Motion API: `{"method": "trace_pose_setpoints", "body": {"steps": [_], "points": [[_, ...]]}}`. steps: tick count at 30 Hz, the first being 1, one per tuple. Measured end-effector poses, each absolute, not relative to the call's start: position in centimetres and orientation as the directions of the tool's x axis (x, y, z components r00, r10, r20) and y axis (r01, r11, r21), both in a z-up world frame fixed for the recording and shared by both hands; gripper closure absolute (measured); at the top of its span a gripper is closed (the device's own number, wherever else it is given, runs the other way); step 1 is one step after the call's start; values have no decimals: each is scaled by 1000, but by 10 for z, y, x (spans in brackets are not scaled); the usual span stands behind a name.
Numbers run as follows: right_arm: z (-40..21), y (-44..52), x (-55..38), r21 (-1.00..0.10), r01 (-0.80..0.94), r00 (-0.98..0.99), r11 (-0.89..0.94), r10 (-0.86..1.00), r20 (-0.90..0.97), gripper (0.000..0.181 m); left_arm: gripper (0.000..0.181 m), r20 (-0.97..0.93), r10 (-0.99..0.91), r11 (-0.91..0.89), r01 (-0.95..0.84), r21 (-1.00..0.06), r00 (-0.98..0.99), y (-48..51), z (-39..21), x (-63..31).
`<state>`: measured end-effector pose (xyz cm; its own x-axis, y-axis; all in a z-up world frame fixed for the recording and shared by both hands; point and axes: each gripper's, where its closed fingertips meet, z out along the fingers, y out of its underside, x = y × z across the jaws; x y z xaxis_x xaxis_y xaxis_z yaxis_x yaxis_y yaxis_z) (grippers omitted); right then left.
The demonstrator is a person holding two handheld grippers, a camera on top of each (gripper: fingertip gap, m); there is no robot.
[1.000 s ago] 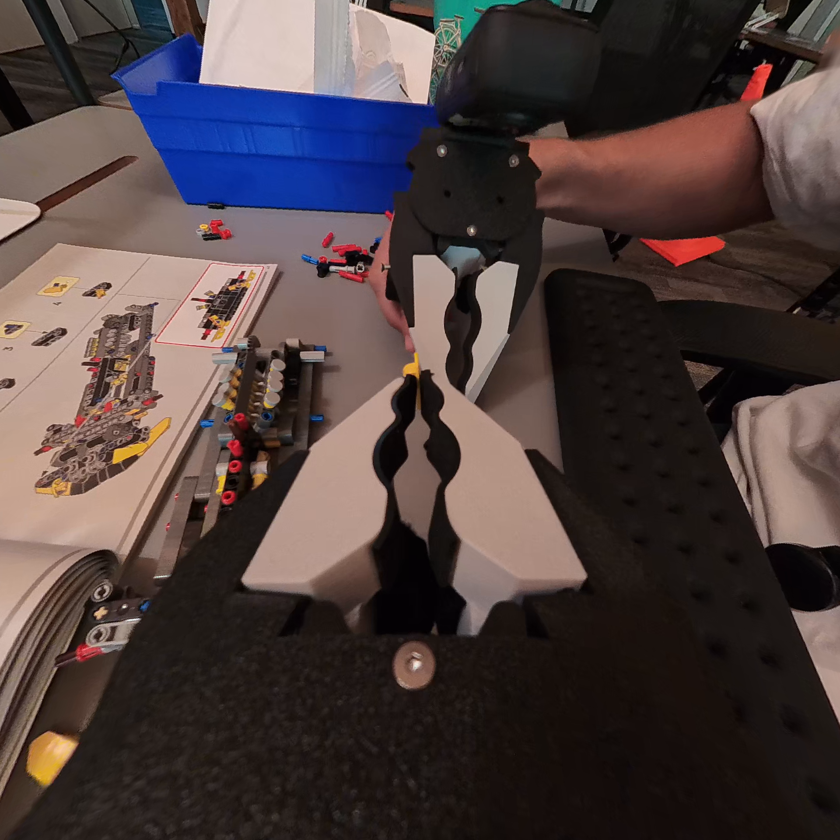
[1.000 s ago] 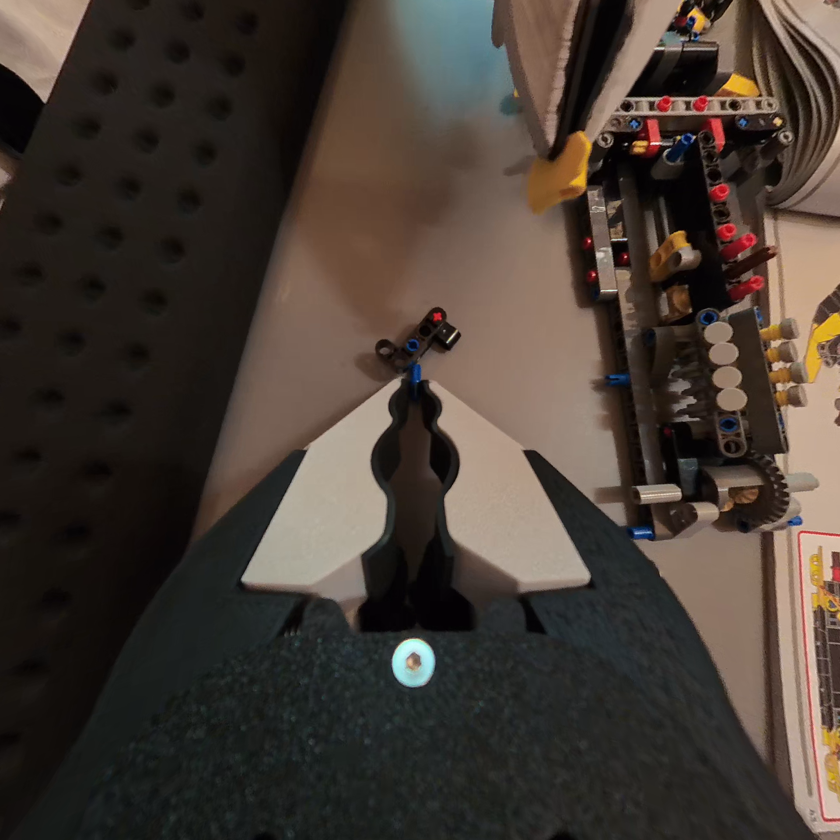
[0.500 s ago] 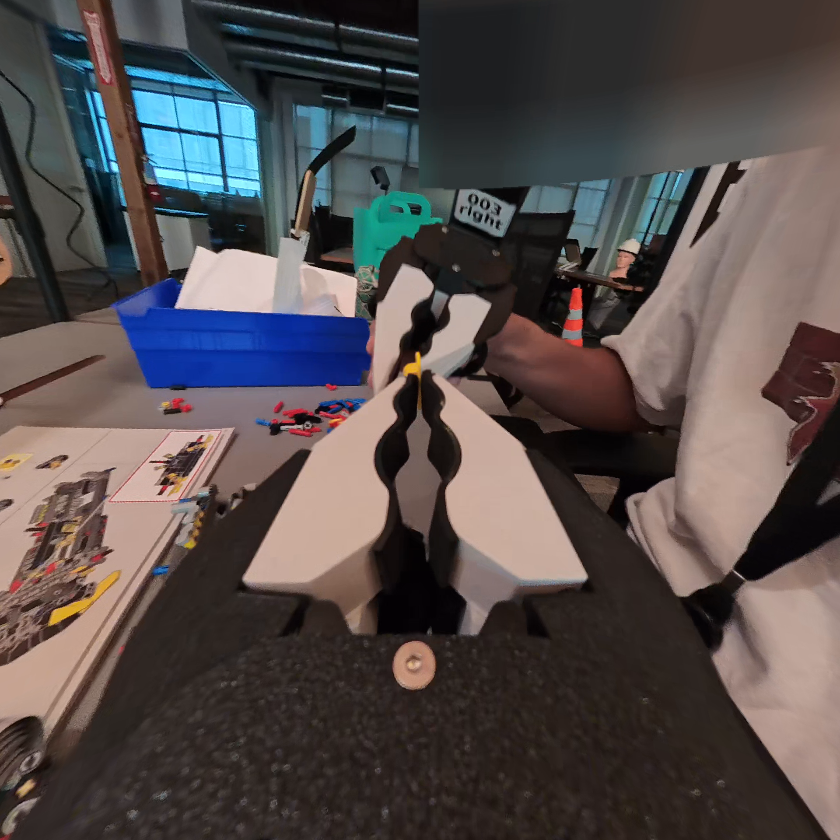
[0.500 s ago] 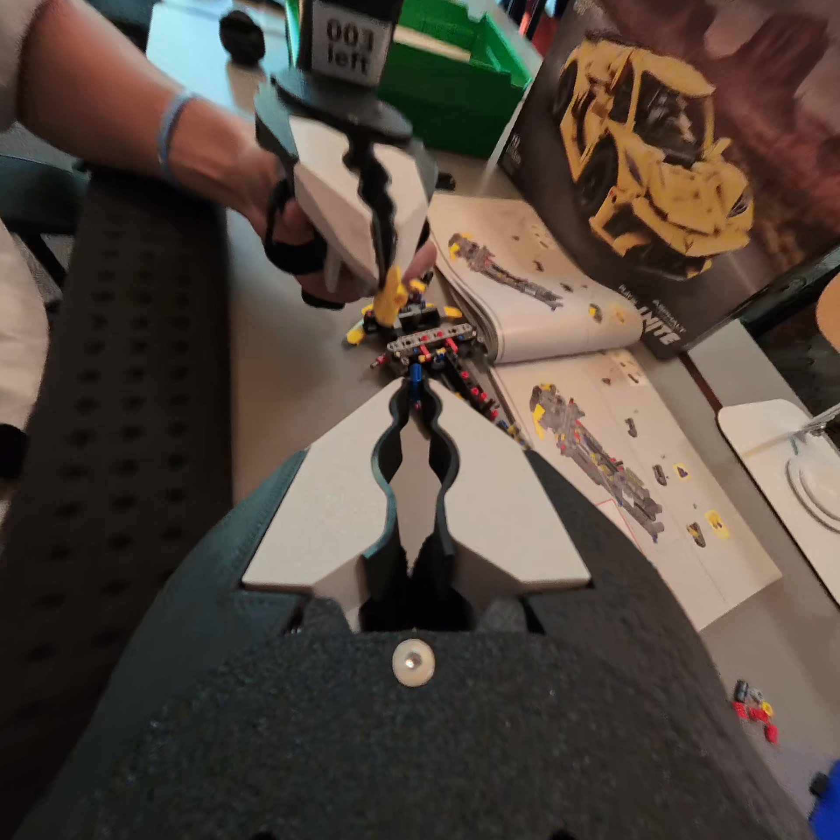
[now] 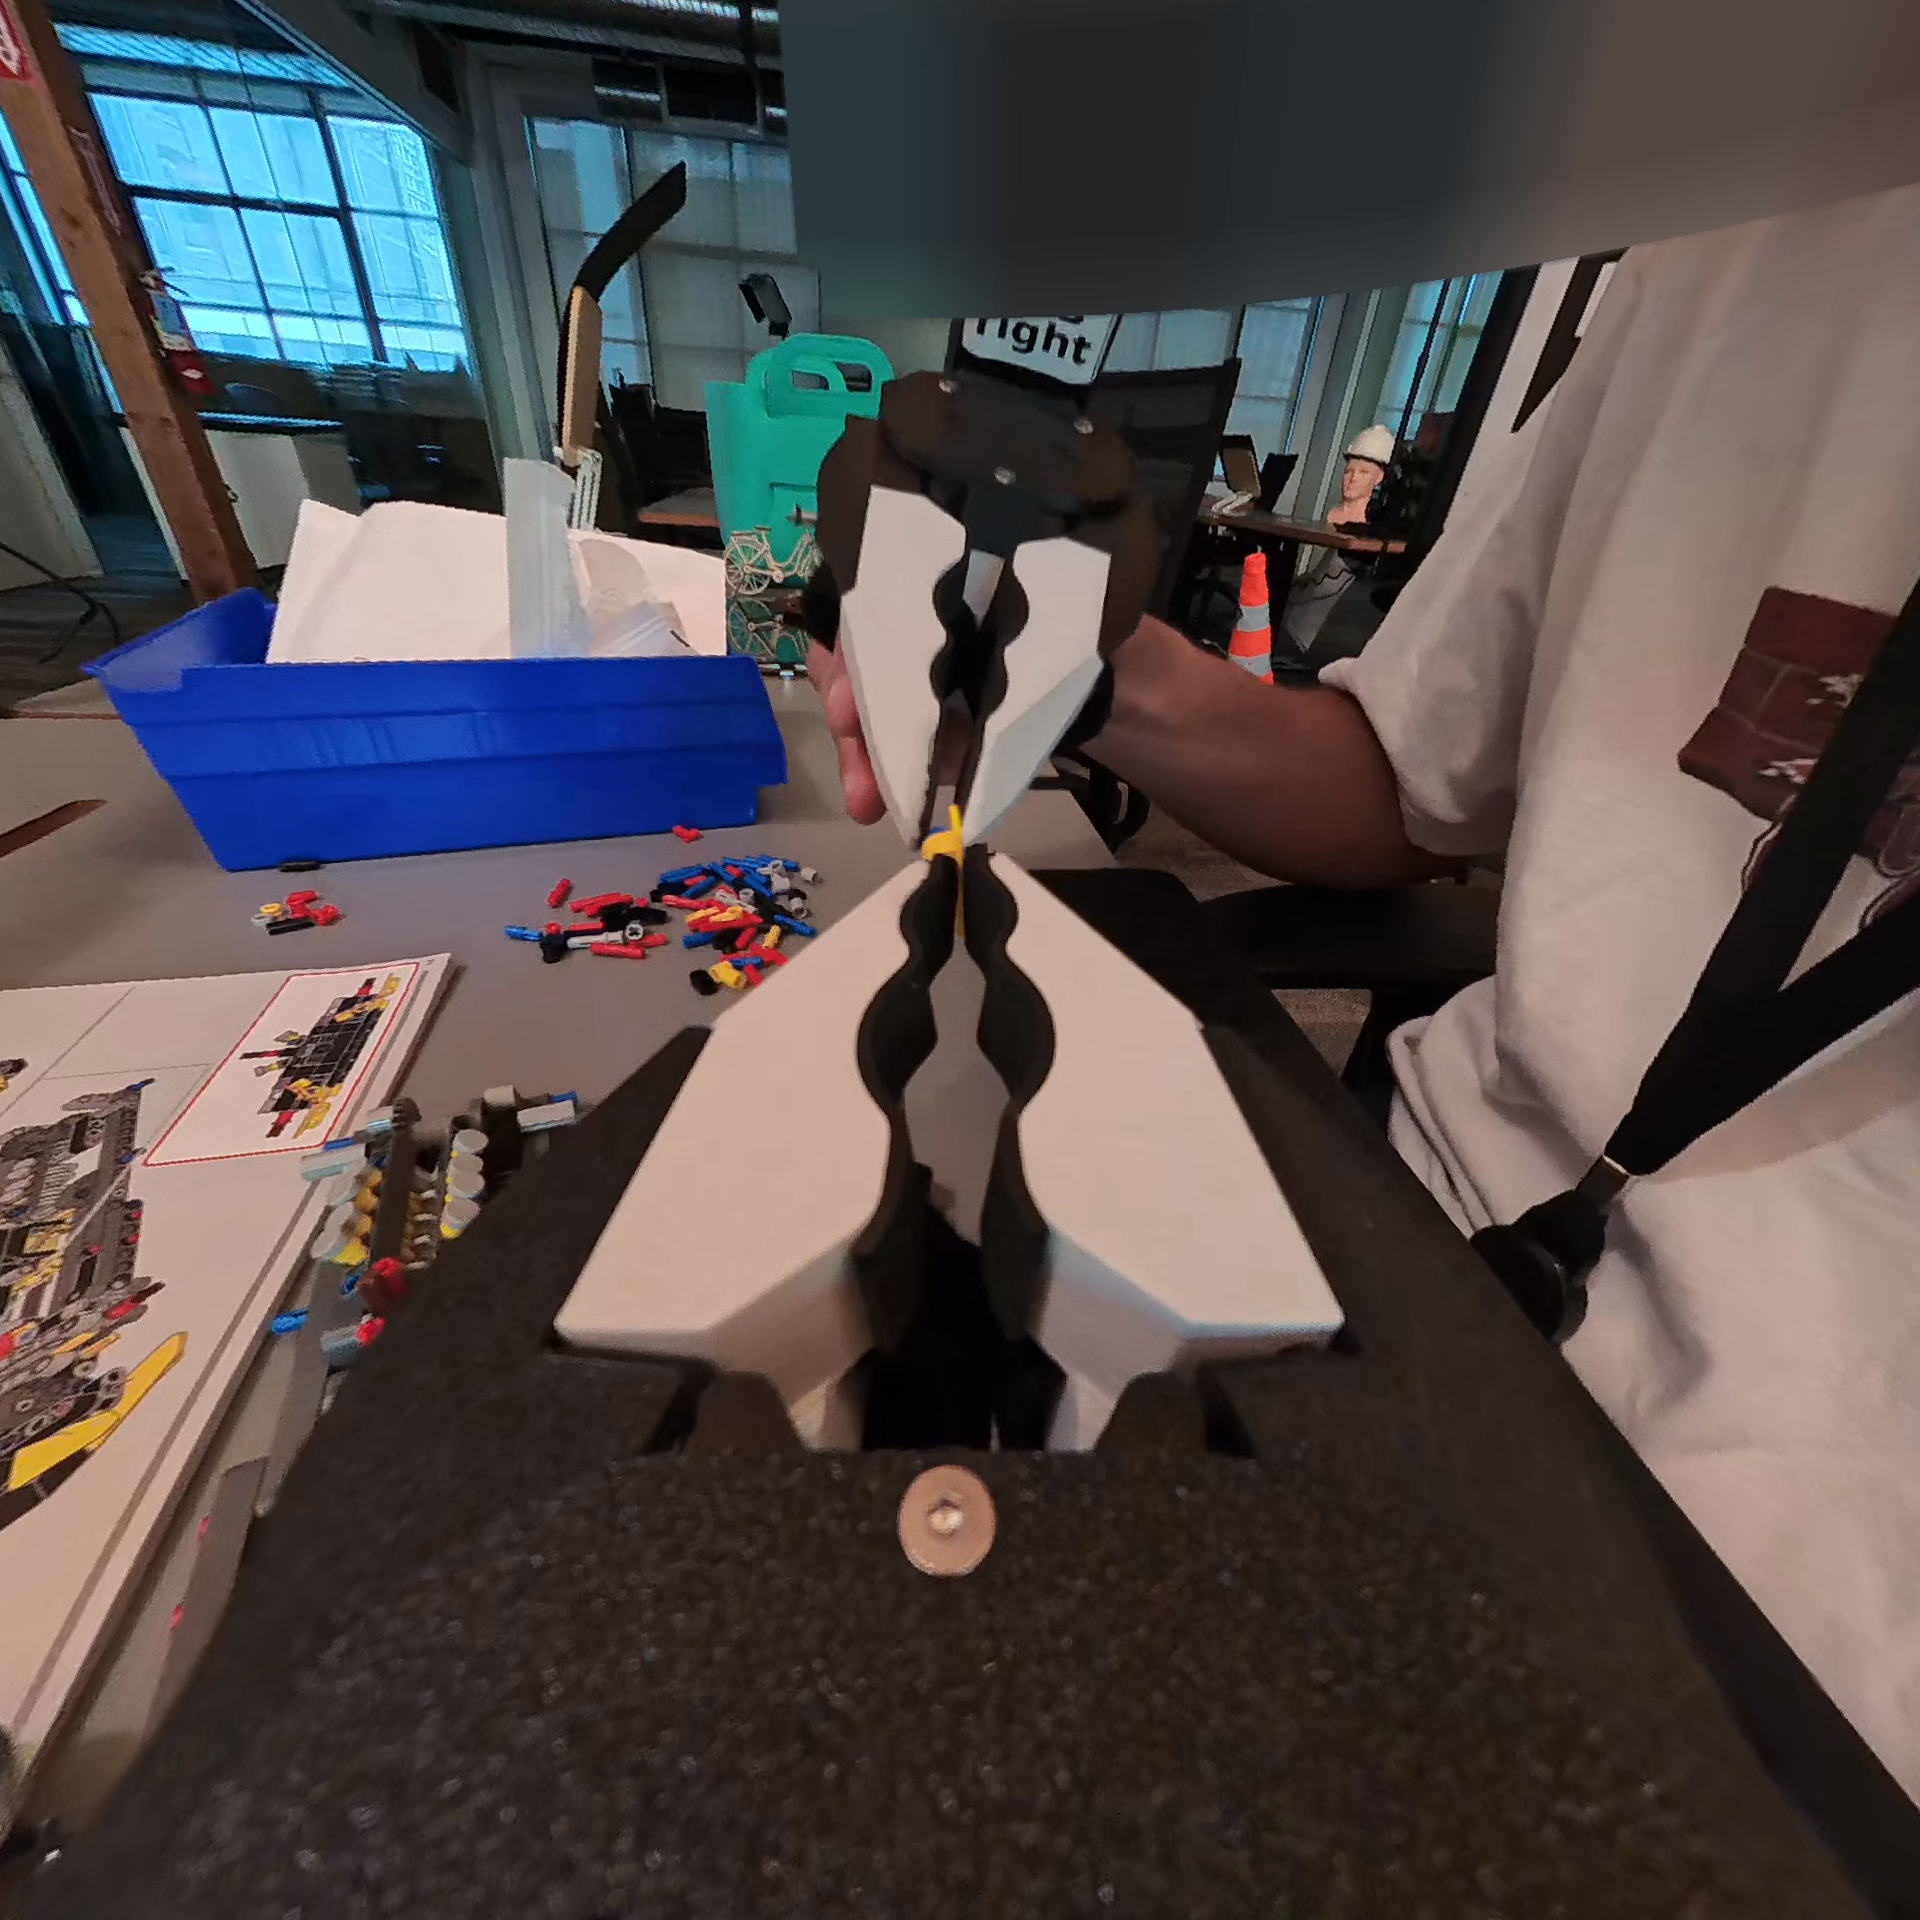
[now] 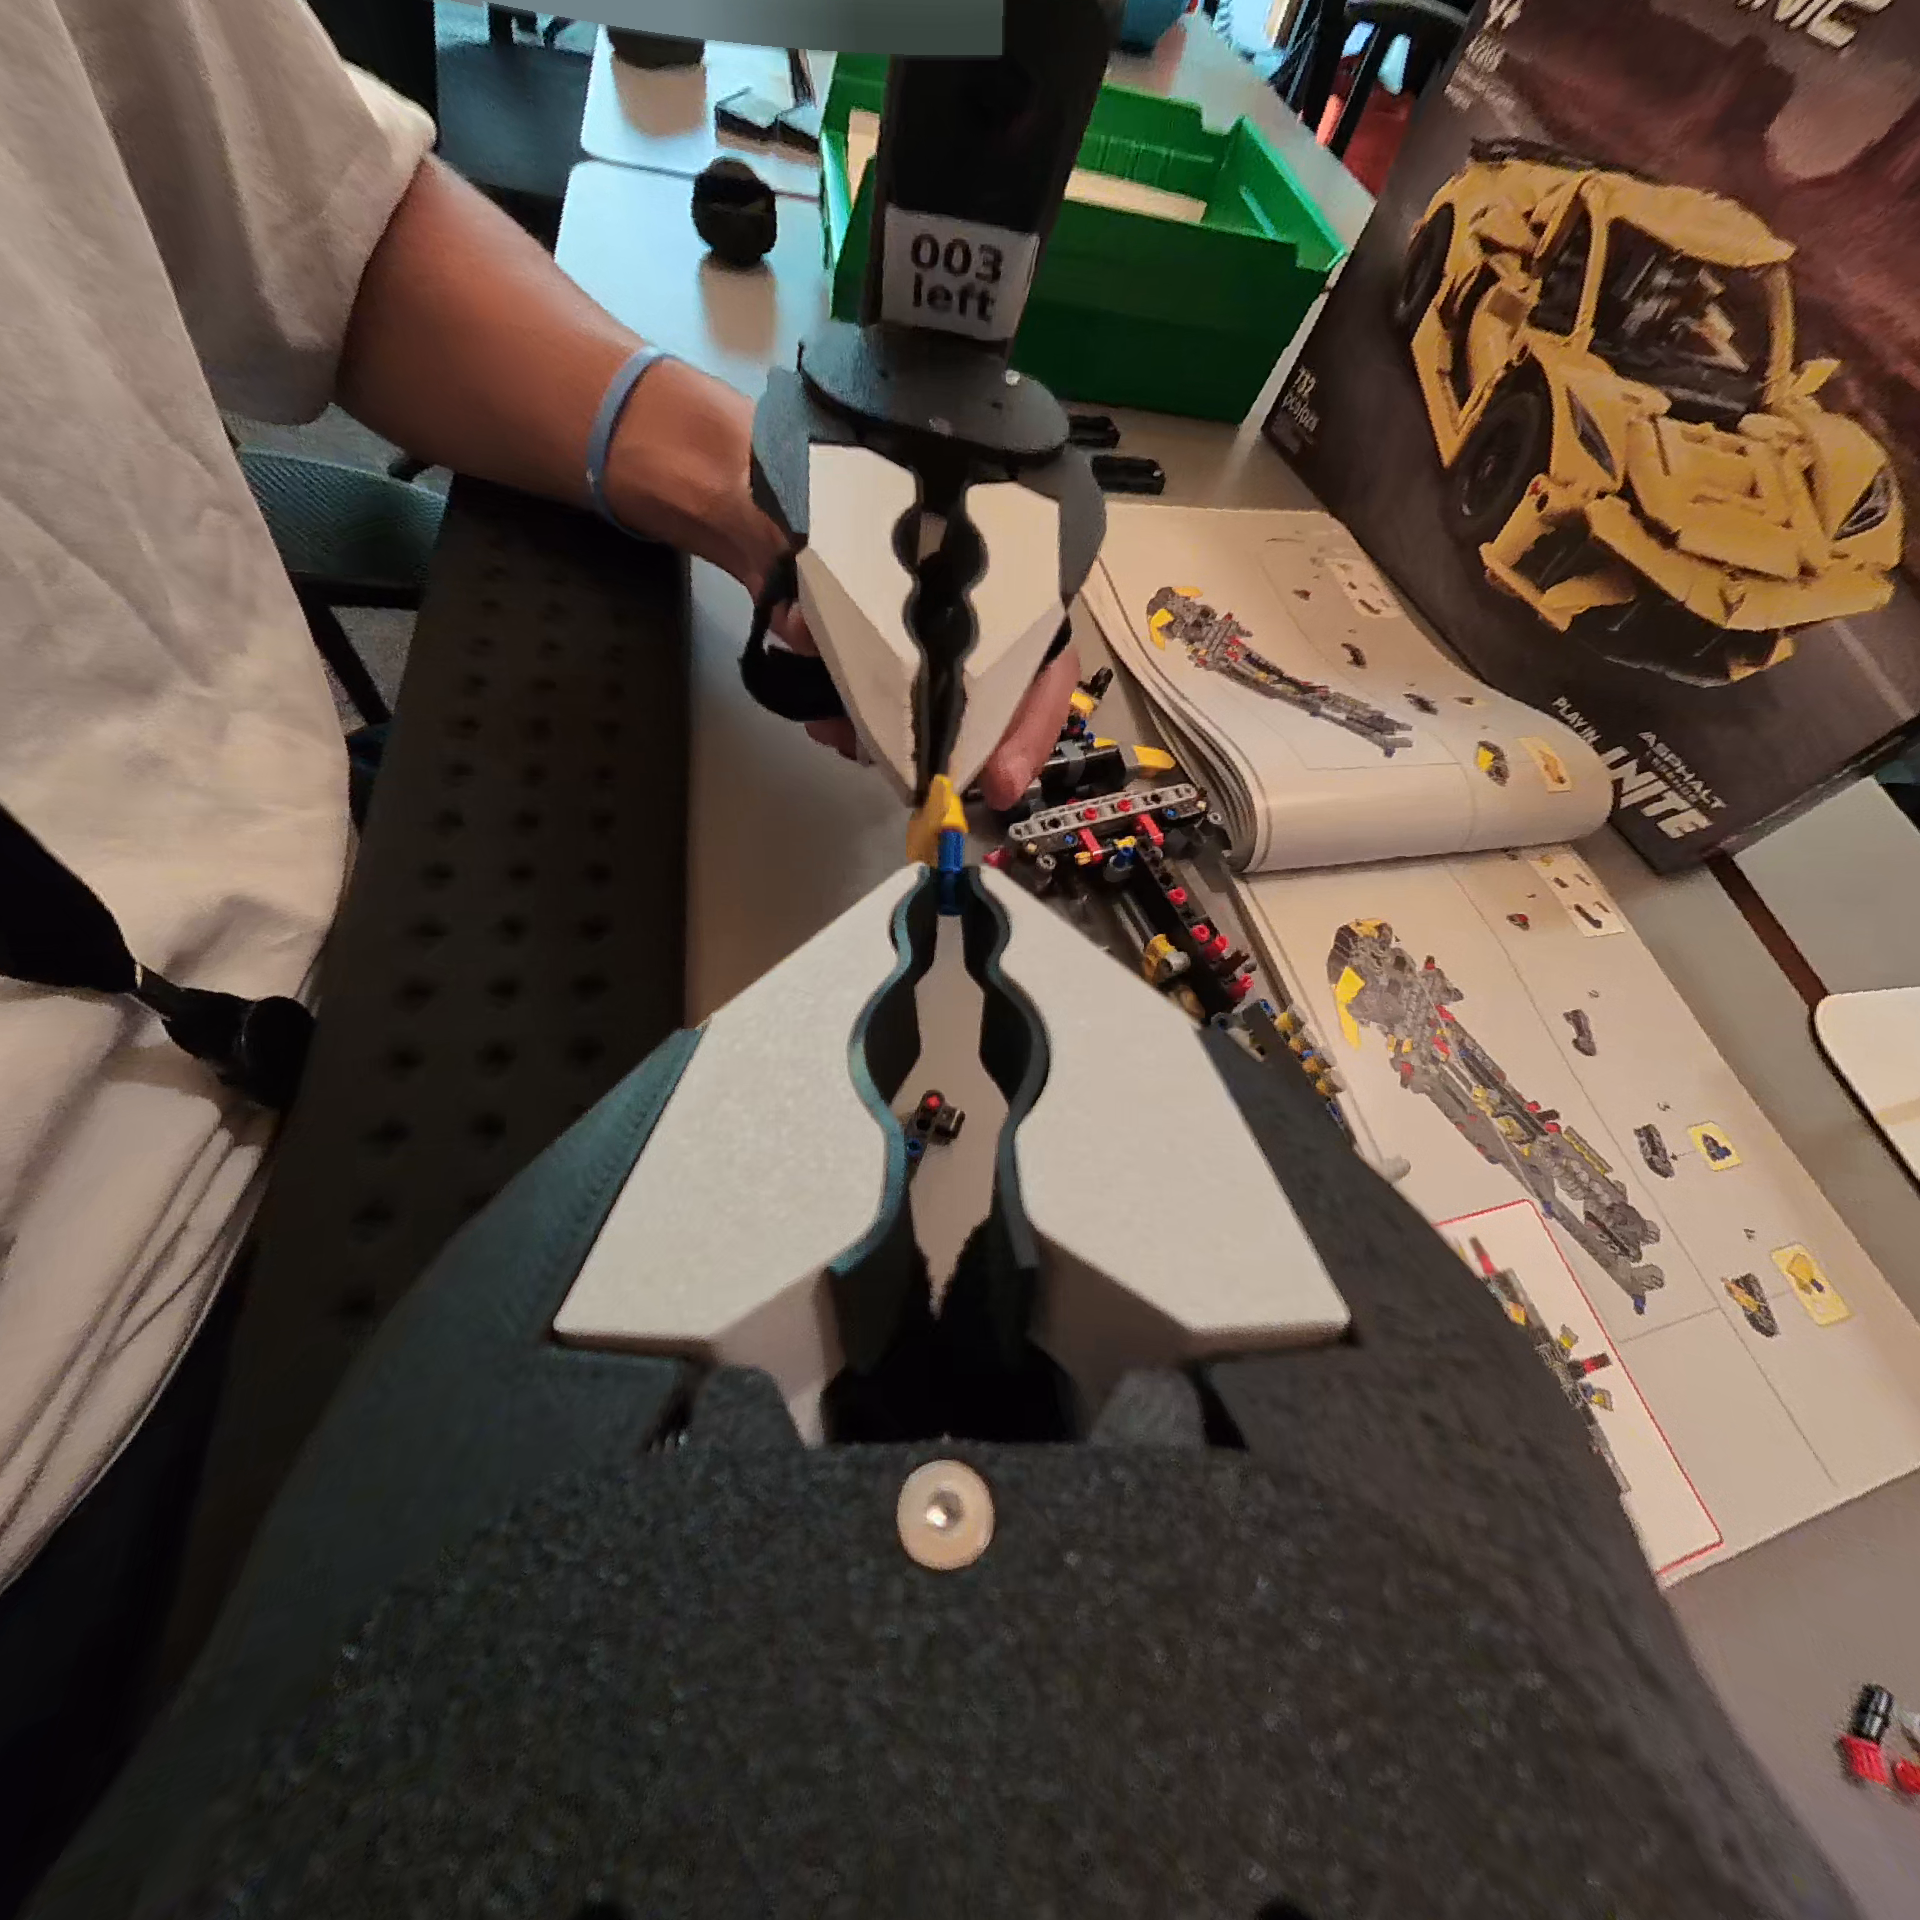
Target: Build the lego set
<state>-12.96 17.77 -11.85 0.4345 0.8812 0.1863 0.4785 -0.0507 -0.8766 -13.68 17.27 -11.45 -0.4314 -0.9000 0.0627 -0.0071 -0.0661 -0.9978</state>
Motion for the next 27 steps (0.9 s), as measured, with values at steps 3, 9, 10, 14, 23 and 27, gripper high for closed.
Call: {"method": "trace_pose_setpoints", "body": {"steps": [3, 9, 10, 14, 23, 27], "points": [[-123, 176, -129, -864, 500, 424, -62, 887, 182, 178, 181, 51, -898, -42, -31, -999, -436, 171, -119, -137], [-137, 167, -131, -814, 579, 366, -37, 905, 219, 178, 181, 42, -877, 11, -108, -994, -479, 162, -133, -138], [-140, 166, -131, -802, 596, 357, -34, 906, 227, 178, 181, 42, -873, 21, -124, -992, -486, 161, -136, -139], [-157, 160, -138, -736, 677, 304, -6, 913, 272, 178, 181, 36, -859, 61, -170, -984, -511, 156, -146, -140], [-142, 179, -132, -893, 448, 461, -28, 863, 204, 178, 181, 71, -886, -14, -127, -992, -459, 170, -134, -138], [-129, 180, -130, -958, 279, 476, -68, 876, 76, 178, 181, 57, -905, 6, -147, -989, -422, 173, -141, -133]]}}
